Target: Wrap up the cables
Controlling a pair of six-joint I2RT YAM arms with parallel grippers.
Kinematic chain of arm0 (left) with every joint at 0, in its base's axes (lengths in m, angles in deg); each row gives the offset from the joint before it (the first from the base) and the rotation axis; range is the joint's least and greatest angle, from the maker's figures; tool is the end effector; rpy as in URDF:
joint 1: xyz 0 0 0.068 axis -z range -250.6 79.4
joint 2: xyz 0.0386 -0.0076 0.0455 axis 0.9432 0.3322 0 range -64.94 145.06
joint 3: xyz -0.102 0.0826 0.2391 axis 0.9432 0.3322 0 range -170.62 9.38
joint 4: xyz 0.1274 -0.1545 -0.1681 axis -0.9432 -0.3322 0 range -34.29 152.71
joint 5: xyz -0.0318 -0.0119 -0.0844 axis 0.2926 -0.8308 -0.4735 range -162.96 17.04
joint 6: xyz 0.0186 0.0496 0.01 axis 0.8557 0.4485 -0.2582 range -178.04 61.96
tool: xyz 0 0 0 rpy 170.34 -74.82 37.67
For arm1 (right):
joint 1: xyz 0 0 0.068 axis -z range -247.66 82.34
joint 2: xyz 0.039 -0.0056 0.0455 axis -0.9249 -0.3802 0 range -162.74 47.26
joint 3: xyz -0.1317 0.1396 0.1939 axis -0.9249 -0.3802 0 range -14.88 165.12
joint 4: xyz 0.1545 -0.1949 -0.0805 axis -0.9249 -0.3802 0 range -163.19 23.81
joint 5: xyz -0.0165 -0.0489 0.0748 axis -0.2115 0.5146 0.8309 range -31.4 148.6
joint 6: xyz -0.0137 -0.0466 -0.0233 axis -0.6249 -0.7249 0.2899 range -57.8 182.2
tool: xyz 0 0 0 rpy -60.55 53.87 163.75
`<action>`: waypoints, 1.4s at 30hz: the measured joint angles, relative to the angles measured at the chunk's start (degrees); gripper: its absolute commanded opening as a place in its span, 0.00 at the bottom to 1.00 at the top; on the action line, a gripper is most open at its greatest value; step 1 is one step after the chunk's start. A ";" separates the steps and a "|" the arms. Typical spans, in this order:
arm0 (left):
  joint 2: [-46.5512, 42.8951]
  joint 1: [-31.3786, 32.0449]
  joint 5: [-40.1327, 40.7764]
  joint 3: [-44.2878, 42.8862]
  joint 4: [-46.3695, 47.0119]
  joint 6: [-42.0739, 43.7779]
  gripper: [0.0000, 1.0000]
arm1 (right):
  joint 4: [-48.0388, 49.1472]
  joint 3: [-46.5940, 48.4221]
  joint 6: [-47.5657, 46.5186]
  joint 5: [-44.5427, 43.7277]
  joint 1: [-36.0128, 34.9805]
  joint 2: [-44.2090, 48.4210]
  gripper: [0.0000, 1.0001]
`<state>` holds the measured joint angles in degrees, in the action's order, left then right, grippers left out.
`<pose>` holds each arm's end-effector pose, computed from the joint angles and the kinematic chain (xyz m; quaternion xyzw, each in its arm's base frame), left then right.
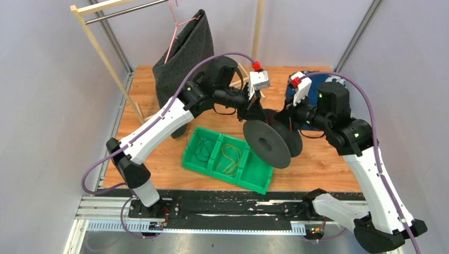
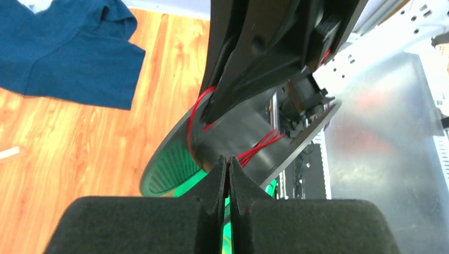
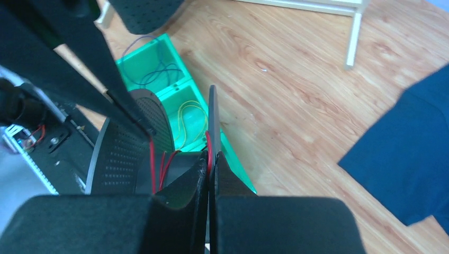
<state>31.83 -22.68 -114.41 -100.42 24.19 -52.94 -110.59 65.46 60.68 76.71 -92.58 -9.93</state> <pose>0.2286 -0.2883 0.4460 0.5221 0.6234 -0.4609 0.3555 0.1577 0.0856 0.4478 -0.2729 0.7732 0.2403 0.5196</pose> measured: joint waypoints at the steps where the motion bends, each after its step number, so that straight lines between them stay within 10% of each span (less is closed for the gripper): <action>1: -0.74 -0.11 0.09 1.09 -0.28 0.98 0.00 | -0.35 0.00 -0.26 1.95 0.39 0.50 0.01; 17: -15.06 -2.08 -3.78 21.29 9.35 11.21 0.00 | 1.29 1.38 11.61 35.82 15.56 -2.29 0.01; 42: -27.08 -4.74 -6.54 39.76 41.31 2.64 0.00 | 32.06 -8.63 61.44 51.84 21.88 -6.86 0.01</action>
<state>4.75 -27.42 -120.94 -60.66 65.50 -50.29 -78.53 56.82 122.12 128.55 -70.71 -16.79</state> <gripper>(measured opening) 0.003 0.048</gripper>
